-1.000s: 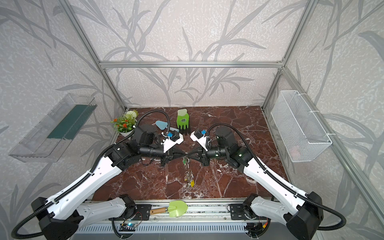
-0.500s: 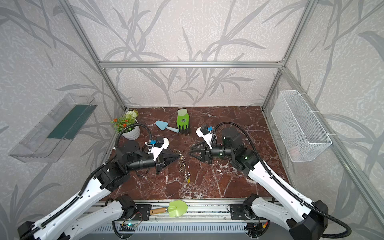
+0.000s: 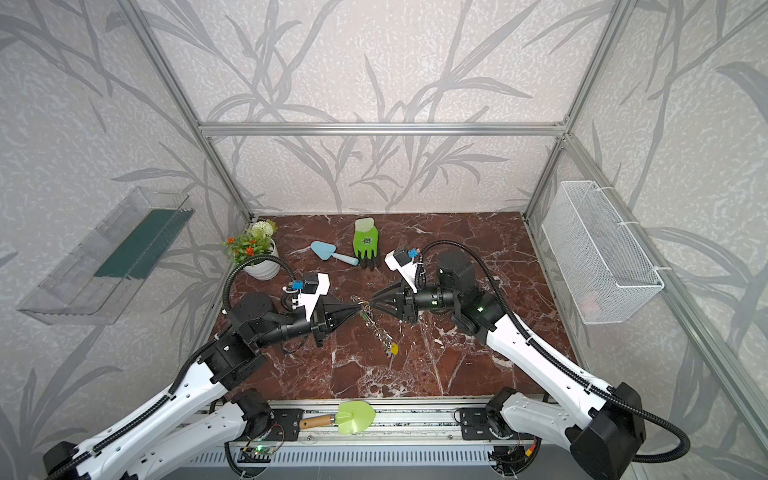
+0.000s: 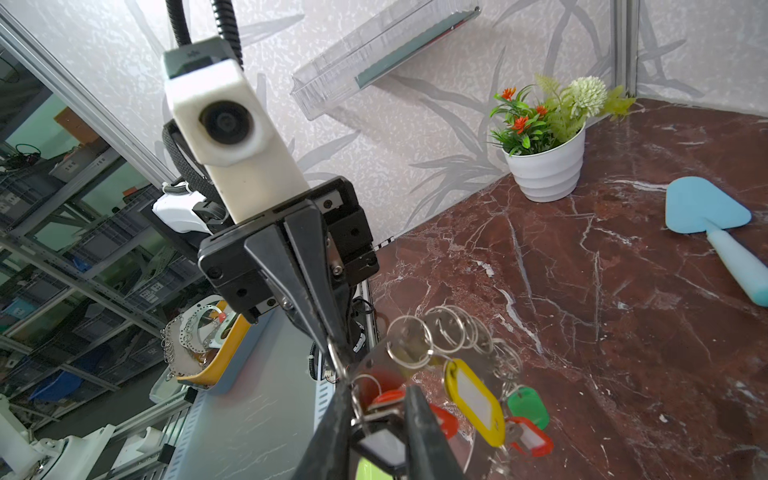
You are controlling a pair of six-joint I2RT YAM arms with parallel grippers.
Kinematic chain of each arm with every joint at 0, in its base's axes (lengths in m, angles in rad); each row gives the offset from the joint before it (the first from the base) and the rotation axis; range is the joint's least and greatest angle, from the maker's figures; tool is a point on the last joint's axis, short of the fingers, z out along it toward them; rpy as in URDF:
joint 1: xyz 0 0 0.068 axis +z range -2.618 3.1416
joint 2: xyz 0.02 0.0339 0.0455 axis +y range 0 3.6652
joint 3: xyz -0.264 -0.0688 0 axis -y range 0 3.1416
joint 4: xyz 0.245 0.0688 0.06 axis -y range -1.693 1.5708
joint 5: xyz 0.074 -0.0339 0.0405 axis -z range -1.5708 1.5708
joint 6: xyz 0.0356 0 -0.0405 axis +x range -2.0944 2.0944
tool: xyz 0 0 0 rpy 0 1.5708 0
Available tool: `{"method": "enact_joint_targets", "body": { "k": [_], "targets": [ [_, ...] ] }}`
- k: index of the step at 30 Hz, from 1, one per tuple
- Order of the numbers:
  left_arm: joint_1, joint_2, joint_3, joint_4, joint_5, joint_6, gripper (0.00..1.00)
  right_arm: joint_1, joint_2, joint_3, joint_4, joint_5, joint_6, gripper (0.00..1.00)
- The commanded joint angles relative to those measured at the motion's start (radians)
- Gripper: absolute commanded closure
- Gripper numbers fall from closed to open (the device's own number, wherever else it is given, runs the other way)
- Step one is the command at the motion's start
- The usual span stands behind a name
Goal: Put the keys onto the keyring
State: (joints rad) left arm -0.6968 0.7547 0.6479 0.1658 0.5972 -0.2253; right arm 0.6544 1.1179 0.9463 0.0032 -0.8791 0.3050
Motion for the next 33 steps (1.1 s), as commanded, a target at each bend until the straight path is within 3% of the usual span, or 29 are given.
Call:
{"method": "enact_joint_targets", "body": {
  "k": [1,10,13,21,33],
  "targets": [
    [-0.001,-0.015,0.003,0.13,-0.024,-0.028,1.0,0.007,-0.013,-0.012,0.039,-0.03,0.004,0.77],
    [-0.002,-0.016,0.001,0.136,-0.022,-0.028,1.0,0.012,0.017,-0.004,0.054,-0.035,0.005,0.73],
    [-0.001,-0.02,-0.002,0.138,-0.022,-0.03,1.0,0.013,0.023,-0.002,0.061,-0.035,0.009,0.77],
    [-0.001,-0.027,-0.008,0.147,-0.038,-0.034,1.0,0.014,0.026,-0.009,0.064,-0.026,0.016,0.99],
    [-0.011,0.021,-0.039,0.306,-0.018,-0.102,1.0,0.04,0.055,-0.001,0.08,-0.032,0.02,1.0]
  ]
}}
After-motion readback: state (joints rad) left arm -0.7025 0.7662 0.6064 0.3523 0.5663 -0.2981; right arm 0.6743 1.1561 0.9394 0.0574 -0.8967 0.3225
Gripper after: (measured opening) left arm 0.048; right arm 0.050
